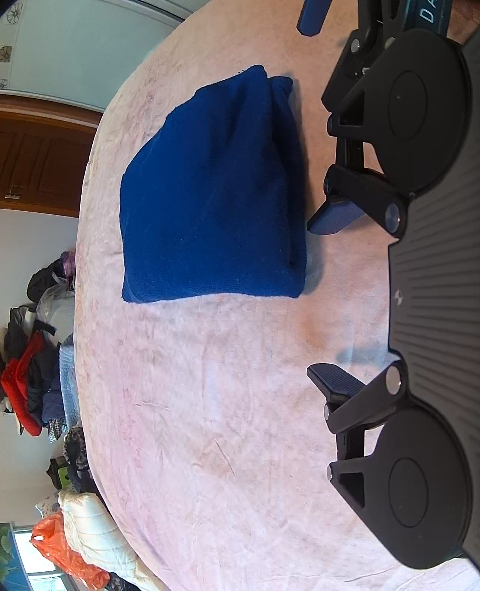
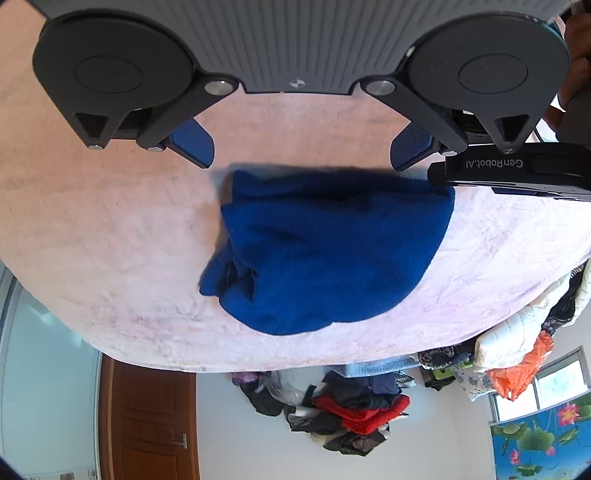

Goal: Fold small clothes

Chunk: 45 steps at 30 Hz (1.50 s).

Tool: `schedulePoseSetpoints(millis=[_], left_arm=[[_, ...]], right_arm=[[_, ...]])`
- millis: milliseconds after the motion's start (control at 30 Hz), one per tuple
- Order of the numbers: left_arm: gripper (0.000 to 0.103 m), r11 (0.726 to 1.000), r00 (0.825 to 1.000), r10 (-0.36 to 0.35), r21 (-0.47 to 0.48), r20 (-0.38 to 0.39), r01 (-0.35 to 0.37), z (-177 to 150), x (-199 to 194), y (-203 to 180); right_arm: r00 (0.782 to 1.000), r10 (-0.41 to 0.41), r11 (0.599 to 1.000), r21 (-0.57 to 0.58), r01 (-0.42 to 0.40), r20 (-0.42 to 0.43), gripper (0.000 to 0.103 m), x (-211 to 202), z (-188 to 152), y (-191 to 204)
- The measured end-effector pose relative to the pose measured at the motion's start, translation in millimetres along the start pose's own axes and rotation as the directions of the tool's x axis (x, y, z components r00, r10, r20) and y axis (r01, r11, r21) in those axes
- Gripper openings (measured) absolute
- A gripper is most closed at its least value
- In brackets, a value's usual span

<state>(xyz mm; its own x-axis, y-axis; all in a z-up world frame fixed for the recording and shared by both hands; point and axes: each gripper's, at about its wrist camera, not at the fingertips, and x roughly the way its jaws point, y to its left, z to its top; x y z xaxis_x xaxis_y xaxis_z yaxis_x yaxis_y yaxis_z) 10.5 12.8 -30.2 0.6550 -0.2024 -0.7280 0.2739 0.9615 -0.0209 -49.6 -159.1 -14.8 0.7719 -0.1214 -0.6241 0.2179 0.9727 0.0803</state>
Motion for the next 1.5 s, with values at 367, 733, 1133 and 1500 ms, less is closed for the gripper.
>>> schedulePoseSetpoints(millis=[367,733,1133,1500], left_arm=[[0.077,1.000,0.999,0.018,-0.025,-0.038,-0.019,-11.3,7.5,3.0],[0.082,0.999,0.999,0.025,-0.035,-0.022,-0.026,-15.4,8.8,6.9],[0.086,0.999,0.999,0.039,-0.026,-0.022,-0.039,-17.8,8.3,6.5],[0.101,0.999,0.999,0.036,-0.015,-0.024,-0.036,-21.0,11.1,6.9]], right_arm=[[0.998,-0.039,0.999,0.026,0.040,-0.044,0.103,6.2,-8.5,2.8],[0.997,-0.069,0.996,0.052,0.071,-0.047,0.103,16.5,-15.7,-5.3],[0.994,-0.070,0.997,0.036,0.073,-0.086,0.103,25.0,-17.9,-3.7],[0.990,-0.080,0.997,0.010,0.081,-0.114,0.103,32.8,-20.7,-3.9]])
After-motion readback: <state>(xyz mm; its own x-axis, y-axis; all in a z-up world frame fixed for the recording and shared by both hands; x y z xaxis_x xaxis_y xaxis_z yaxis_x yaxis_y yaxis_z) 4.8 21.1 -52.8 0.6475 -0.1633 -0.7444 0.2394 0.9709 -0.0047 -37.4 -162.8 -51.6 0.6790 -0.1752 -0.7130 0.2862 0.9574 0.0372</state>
